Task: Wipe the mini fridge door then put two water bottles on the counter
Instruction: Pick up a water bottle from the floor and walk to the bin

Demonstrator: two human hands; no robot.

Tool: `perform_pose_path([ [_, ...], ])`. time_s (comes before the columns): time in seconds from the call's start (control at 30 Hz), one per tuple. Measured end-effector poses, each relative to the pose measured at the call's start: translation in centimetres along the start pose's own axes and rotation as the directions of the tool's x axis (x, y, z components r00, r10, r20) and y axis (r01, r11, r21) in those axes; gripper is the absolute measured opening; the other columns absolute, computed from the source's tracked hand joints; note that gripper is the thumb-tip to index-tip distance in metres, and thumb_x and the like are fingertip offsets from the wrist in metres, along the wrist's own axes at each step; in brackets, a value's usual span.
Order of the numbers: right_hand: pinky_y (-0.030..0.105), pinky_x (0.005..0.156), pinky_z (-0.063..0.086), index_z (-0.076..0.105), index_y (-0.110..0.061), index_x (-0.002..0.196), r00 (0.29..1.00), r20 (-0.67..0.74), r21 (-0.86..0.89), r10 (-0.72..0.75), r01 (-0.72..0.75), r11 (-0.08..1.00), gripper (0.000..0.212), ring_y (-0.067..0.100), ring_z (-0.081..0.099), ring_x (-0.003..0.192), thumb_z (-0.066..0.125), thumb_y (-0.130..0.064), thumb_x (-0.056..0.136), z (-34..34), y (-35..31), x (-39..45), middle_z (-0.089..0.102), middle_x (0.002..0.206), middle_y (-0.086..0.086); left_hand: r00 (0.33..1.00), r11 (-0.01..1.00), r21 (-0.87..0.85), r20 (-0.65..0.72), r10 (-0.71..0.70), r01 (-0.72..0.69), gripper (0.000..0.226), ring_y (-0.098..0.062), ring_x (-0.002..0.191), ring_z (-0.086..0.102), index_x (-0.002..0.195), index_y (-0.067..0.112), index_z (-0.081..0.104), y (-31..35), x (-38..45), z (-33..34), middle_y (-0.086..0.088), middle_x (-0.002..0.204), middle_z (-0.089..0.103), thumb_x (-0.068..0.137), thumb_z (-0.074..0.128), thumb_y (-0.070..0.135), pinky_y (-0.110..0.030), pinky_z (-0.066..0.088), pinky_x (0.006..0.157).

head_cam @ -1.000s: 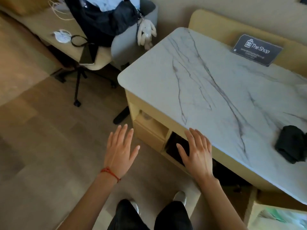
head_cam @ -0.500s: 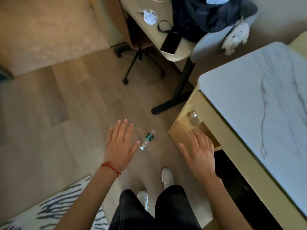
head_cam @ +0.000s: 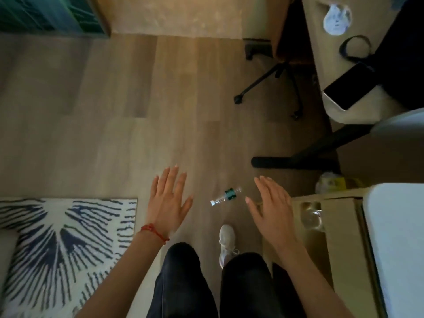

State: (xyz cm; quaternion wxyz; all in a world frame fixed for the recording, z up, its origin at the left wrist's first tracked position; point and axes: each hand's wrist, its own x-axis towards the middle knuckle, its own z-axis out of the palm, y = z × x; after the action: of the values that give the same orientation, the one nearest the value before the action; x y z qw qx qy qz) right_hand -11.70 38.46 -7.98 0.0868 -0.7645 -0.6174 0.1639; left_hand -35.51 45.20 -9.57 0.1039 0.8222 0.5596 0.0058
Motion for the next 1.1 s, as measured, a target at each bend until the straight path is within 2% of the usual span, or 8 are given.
perform_pose_path([
  [0.1,0.038,0.101,0.031,0.047,-0.012,0.131,0.995,0.062,-0.018,-0.075,0.076,0.997,0.055,0.027,0.049,0.124,0.036,-0.047,0.089,2.1,1.6,3.2,0.055,0.132,0.011,0.999,0.999,-0.015,0.043,-0.032,0.033,0.062,-0.031,0.131,0.027,0.131,0.007,0.044,0.1,1.5,2.6,-0.019,0.138,0.045,0.093,0.018,0.050,-0.045,0.018,0.107],
  [0.3,0.035,0.100,0.032,0.048,-0.013,0.130,0.982,0.161,-0.037,-0.096,0.104,0.994,0.055,0.023,0.050,0.123,0.038,-0.047,0.088,9.5,4.9,7.7,0.056,0.132,0.008,0.996,0.997,-0.046,0.065,-0.064,0.068,0.058,-0.029,0.134,0.023,0.135,0.010,0.035,-1.5,4.7,9.6,-0.018,0.140,0.043,0.094,0.020,0.049,-0.043,0.015,0.110],
  [0.53,0.038,0.099,0.037,0.047,-0.015,0.131,0.951,0.273,-0.029,-0.142,0.156,0.987,0.053,0.024,0.050,0.124,0.037,-0.046,0.089,24.4,9.9,13.4,0.055,0.133,0.008,0.997,0.997,-0.080,0.072,-0.013,0.019,0.057,-0.031,0.133,0.024,0.136,0.010,0.033,-4.6,9.1,23.6,-0.019,0.141,0.041,0.093,0.026,0.047,-0.044,0.016,0.110],
  [0.63,0.037,0.100,0.034,0.047,-0.015,0.130,0.938,0.298,-0.045,-0.179,0.201,0.978,0.052,0.024,0.051,0.123,0.036,-0.045,0.089,30.9,12.0,15.6,0.056,0.132,0.008,0.997,0.996,-0.091,0.075,0.009,-0.002,0.057,-0.031,0.133,0.024,0.137,0.010,0.034,-5.8,10.1,30.2,-0.019,0.141,0.041,0.092,0.029,0.046,-0.045,0.017,0.109],
  [0.87,0.035,0.097,0.033,0.052,-0.010,0.126,0.901,0.374,-0.064,-0.219,0.260,0.963,0.053,0.029,0.055,0.117,0.041,-0.043,0.087,44.3,17.0,17.8,0.061,0.125,0.012,0.990,0.992,-0.115,0.135,-0.044,0.060,0.058,-0.031,0.133,0.025,0.136,0.011,0.033,-8.1,9.3,43.9,-0.019,0.141,0.041,0.093,0.023,0.049,-0.048,0.023,0.109],
  [0.93,0.037,0.101,0.034,0.049,-0.010,0.131,0.887,0.409,-0.074,-0.215,0.267,0.961,0.052,0.029,0.050,0.123,0.045,-0.042,0.089,47.5,18.7,18.1,0.056,0.131,0.012,0.986,0.992,-0.112,0.164,-0.043,0.062,0.060,-0.031,0.131,0.026,0.136,0.011,0.033,-8.3,8.8,47.2,-0.021,0.139,0.043,0.094,0.018,0.051,-0.050,0.027,0.106],
  [1.03,0.036,0.110,0.023,0.037,-0.015,0.140,0.848,0.493,-0.074,-0.194,0.263,0.962,0.056,0.024,0.034,0.135,0.051,-0.038,0.091,51.7,21.0,18.7,0.042,0.144,0.008,0.979,0.993,-0.104,0.201,-0.041,0.063,0.061,-0.031,0.129,0.027,0.135,0.011,0.032,-8.6,8.3,51.2,-0.021,0.137,0.045,0.094,0.015,0.052,-0.051,0.028,0.106],
  [1.1,0.034,0.112,0.019,0.034,-0.016,0.141,0.827,0.522,-0.066,-0.209,0.284,0.957,0.058,0.023,0.030,0.137,0.052,-0.038,0.090,54.0,22.2,19.1,0.039,0.146,0.006,0.975,0.992,-0.103,0.218,-0.042,0.066,0.061,-0.032,0.129,0.027,0.135,0.011,0.032,-8.9,8.1,53.4,-0.021,0.138,0.044,0.094,0.014,0.052,-0.052,0.028,0.103],
])
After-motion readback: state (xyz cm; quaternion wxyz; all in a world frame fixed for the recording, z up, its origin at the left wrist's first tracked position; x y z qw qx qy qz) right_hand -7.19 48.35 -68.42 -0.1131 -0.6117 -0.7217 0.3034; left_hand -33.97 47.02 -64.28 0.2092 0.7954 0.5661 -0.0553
